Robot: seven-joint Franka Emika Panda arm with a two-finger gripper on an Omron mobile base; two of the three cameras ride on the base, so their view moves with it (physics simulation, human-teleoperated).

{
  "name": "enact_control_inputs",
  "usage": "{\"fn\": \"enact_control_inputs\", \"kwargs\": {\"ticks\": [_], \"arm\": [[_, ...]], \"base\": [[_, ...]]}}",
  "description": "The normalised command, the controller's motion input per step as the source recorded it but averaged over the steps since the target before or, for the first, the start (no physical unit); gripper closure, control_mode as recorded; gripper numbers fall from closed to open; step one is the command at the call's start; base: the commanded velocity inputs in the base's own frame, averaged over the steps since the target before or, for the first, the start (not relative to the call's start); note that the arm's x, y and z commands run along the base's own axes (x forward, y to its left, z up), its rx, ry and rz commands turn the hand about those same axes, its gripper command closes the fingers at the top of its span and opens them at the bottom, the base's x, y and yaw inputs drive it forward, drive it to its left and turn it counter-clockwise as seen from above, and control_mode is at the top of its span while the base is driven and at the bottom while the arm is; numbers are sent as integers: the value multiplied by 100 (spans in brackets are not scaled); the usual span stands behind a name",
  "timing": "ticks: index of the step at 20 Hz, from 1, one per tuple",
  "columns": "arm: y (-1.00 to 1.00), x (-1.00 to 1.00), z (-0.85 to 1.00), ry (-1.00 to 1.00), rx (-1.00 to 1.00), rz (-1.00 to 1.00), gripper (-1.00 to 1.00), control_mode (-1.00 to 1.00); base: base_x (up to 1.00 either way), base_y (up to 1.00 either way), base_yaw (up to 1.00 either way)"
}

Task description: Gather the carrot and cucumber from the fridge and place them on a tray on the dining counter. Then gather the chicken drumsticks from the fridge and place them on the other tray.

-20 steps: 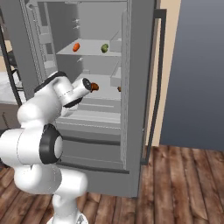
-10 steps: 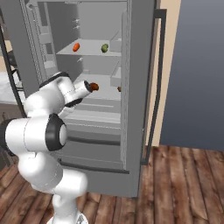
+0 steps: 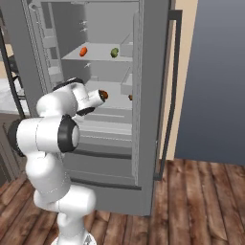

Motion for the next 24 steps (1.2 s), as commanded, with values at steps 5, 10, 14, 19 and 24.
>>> {"fn": "enact_control_inputs", "kwargs": {"ticks": [5,10,14,19,24], "arm": [[2,50,-13,0,1,0,100,-100],[13,52,-27,0,2,3,100,-100],[26,46,-37,1,7,5,100,-100],[30,31,-30,3,8,6,100,-100],[43,2,-19,3,5,5,100,-100]], "base": [[0,0,0],[0,0,0],[0,0,0],[0,0,0],[0,0,0]]}}
